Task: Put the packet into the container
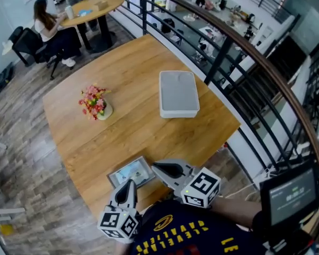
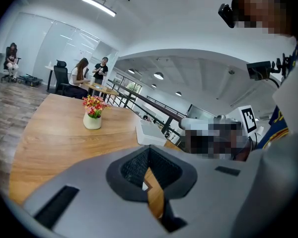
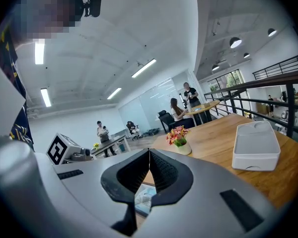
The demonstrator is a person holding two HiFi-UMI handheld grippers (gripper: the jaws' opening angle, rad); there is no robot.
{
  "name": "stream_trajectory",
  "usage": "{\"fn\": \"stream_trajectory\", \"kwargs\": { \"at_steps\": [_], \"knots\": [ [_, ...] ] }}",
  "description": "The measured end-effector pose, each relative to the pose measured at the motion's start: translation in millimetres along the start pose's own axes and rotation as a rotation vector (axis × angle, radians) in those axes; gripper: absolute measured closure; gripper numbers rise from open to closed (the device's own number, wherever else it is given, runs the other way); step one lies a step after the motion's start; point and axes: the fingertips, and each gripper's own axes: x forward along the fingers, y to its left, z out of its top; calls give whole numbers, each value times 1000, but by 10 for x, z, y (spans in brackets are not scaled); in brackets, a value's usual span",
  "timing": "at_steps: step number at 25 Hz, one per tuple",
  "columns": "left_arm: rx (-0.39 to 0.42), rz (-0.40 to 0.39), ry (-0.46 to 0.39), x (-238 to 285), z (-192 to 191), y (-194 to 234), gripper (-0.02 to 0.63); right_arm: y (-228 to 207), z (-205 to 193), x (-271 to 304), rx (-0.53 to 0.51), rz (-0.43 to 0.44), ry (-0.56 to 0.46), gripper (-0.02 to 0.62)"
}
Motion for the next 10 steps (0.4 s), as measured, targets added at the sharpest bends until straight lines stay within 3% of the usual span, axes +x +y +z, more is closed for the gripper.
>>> {"fn": "stream_trajectory", "kwargs": {
  "at_steps": [10],
  "knots": [
    [7, -50, 35, 3, -120, -108, 606, 19, -83, -168, 21, -45, 6, 584]
  ]
}}
